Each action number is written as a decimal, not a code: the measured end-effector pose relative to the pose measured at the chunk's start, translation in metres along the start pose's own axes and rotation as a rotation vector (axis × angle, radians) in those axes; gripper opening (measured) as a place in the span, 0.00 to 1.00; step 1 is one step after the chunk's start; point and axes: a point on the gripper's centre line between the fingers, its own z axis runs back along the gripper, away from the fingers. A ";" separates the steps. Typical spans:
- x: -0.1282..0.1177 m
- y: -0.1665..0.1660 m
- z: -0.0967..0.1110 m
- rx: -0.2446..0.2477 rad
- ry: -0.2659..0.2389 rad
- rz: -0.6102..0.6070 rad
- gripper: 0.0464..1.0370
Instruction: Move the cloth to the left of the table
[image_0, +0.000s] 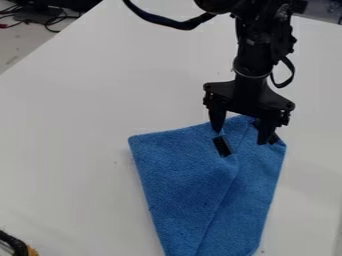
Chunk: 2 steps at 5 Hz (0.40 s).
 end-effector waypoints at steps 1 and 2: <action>-0.004 0.001 -0.008 0.010 0.024 0.004 0.96; -0.008 0.006 -0.018 0.032 0.025 0.031 0.96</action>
